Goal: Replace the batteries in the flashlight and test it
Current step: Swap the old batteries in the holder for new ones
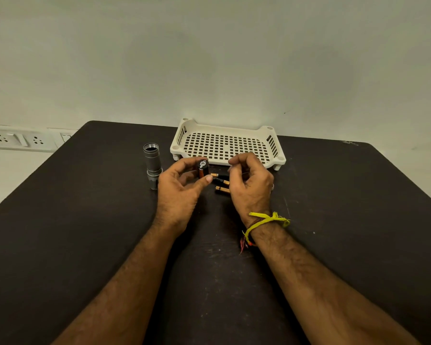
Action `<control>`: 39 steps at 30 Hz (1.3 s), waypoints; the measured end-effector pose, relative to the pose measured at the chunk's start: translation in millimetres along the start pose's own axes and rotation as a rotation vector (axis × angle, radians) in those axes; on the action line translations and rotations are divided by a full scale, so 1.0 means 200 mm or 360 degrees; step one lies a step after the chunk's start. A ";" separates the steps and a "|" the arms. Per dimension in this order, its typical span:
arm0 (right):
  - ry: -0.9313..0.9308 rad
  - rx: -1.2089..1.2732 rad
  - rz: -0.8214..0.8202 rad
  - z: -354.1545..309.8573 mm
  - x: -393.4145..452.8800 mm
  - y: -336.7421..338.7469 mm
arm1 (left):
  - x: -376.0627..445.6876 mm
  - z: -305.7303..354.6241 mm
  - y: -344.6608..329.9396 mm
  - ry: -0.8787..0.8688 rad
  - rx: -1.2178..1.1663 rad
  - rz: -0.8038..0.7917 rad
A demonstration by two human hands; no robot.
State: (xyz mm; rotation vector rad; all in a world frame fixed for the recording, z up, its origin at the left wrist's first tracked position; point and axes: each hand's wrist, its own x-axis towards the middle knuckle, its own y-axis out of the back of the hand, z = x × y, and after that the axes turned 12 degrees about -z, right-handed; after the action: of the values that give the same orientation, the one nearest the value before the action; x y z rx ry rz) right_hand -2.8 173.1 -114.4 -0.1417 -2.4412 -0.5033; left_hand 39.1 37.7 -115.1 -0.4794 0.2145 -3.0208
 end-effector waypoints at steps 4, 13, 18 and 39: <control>-0.0002 -0.0017 0.0000 -0.02 -0.01 0.00 | 0.00 0.01 -0.01 -0.0020 0.0013 0.0021; 0.0003 0.0158 -0.0051 -0.04 -0.13 0.06 | -0.03 0.02 -0.02 -0.0231 0.0264 -0.0025; -0.0035 0.0247 -0.0044 -0.04 -0.12 0.07 | -0.04 0.02 -0.03 -0.0415 0.0512 -0.0005; 0.0303 0.0204 -0.0282 -0.10 -0.13 0.09 | -0.03 0.00 -0.03 -0.0253 -0.0042 -0.0284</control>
State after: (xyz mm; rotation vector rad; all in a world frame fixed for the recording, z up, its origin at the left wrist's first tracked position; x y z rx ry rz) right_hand 33.1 181.6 -109.1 0.1704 -2.3013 -0.4151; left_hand 45.3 44.6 -115.5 -0.7770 0.2122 -3.1329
